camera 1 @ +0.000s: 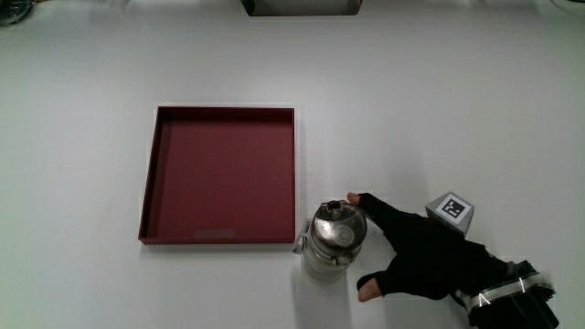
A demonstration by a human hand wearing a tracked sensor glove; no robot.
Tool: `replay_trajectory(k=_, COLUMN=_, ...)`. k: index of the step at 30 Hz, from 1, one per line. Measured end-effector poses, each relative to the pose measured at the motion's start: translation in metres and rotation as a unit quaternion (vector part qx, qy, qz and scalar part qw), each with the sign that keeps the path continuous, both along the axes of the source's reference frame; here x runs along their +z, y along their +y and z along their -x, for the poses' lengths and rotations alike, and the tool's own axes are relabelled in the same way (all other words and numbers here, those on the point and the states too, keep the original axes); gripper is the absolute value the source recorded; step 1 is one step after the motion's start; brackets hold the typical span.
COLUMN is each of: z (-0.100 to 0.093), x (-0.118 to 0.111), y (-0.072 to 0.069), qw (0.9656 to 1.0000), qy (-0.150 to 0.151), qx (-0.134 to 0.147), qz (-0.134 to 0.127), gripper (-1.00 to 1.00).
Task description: Pick bottle
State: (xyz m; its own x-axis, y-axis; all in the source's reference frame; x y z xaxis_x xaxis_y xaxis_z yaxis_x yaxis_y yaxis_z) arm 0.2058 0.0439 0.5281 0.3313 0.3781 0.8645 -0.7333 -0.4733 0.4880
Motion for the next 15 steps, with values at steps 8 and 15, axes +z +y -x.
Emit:
replay_trajectory(k=8, z=0.018, x=0.007, y=0.005, qw=0.9996, qy=-0.02, qx=-0.008, qz=0.016, gripper=0.0)
replay_trajectory(k=15, z=0.026, x=0.012, y=0.008, qw=0.9991, qy=-0.035, qx=-0.011, qz=0.02, gripper=0.0)
